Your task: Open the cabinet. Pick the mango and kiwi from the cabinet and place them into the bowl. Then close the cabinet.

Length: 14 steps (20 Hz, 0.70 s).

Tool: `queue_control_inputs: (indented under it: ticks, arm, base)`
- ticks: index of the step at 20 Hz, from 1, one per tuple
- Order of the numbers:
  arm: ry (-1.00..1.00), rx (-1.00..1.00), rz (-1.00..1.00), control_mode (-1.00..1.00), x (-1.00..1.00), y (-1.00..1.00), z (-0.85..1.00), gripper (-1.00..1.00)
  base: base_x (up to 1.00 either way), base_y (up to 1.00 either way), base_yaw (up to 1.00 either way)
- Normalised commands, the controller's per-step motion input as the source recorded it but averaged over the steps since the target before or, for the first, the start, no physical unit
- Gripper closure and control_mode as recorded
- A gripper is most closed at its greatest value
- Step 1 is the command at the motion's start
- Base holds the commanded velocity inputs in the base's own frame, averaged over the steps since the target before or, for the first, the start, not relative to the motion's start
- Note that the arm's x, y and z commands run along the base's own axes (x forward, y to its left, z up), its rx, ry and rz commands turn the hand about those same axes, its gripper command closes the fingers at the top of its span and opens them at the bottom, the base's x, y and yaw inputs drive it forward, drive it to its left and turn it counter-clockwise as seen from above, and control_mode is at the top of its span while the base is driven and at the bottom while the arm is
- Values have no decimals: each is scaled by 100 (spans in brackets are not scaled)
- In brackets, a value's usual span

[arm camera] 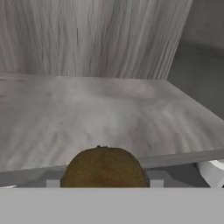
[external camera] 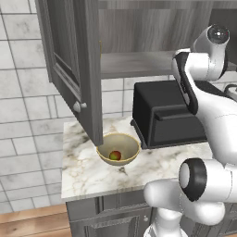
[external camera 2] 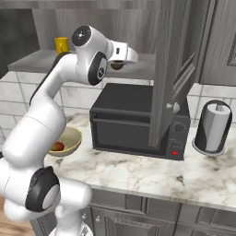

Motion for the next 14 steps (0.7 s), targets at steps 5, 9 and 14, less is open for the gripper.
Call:
queue_control_inputs:
  ticks: [5, 9, 14]
  arm:
    - [0, 0, 1, -100, -60, 22, 0, 100]
    - [0, 0, 6, -100, -55, 29, 0, 100]
    - [1, 0, 10, -100, -39, 29, 0, 100]
  base:
    - [0, 0, 0]
    - [0, 0, 0]
    - [0, 0, 0]
